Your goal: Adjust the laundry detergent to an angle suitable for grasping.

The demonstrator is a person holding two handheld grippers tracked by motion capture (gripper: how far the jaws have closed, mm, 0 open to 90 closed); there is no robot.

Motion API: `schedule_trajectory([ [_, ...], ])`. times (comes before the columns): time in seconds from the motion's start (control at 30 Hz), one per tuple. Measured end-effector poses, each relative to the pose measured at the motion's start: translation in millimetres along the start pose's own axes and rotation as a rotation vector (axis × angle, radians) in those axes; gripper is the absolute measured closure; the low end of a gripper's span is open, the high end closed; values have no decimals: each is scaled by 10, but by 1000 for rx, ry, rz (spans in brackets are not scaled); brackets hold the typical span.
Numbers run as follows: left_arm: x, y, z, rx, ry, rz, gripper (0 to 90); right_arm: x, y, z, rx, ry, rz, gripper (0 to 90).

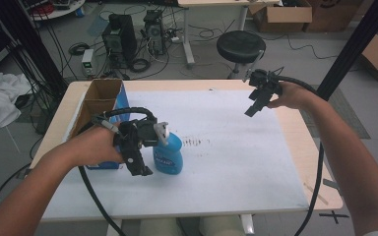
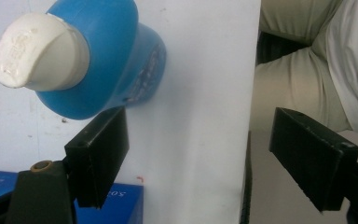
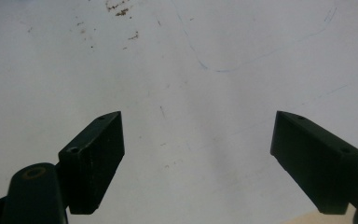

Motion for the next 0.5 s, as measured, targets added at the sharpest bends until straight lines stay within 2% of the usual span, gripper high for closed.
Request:
schedule_trajectory([
  [0.5, -33, -30, -27, -6, 8, -8, 203, 55, 7, -14, -4, -5, -6, 171],
])
Point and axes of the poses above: each handheld gripper's, and its own axes: z roughly forward along the jaws, y roughly out of its top, x roughly to its left, the point moved 1 cm from there along z, roughly forward along the jaws, and after that the axes turned 14 degrees about -z, right-handed, at the moved point
